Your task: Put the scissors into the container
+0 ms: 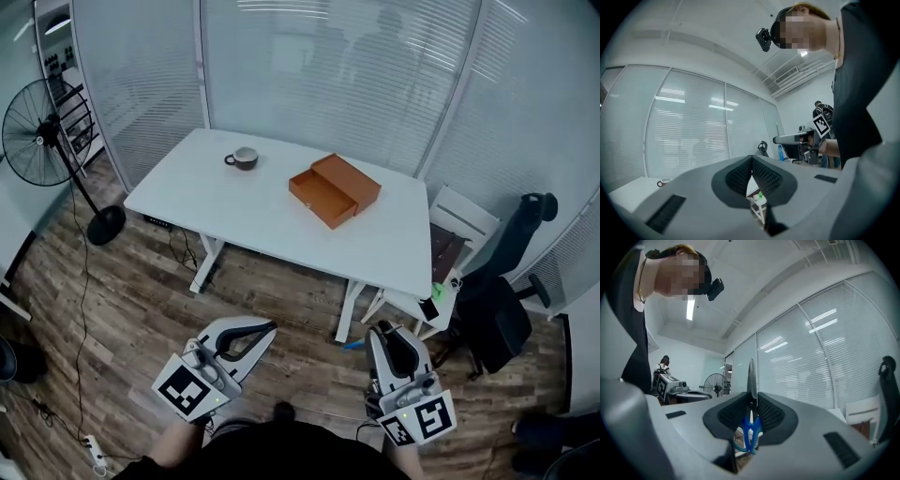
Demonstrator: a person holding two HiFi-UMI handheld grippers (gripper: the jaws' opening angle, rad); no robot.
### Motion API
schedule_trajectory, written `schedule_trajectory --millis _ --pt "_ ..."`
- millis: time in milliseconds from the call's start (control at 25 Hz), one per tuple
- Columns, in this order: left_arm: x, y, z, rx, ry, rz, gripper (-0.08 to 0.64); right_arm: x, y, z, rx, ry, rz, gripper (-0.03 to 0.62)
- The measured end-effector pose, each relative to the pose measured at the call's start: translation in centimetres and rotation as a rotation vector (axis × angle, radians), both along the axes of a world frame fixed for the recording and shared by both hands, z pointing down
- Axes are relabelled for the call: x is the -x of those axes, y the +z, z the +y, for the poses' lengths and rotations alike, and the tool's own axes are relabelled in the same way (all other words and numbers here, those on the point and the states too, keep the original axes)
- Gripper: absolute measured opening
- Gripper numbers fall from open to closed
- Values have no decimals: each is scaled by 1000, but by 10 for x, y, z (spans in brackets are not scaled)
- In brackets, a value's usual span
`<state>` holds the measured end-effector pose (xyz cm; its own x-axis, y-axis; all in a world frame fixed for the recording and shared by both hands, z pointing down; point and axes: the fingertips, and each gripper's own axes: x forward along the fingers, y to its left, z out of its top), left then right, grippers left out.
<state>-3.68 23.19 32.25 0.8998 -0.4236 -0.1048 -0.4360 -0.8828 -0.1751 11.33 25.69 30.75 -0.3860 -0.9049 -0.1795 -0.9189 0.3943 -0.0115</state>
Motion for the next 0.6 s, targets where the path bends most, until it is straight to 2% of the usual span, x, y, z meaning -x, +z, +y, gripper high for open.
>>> schedule_trajectory --millis 240,600 --pt "-2 13 -9 32 -24 -26 12 -1 5 -12 -3 -25 -11 74" --pt "-7 9 -11 7 -12 -29 12 0 7 -14 -3 -35 -20 74"
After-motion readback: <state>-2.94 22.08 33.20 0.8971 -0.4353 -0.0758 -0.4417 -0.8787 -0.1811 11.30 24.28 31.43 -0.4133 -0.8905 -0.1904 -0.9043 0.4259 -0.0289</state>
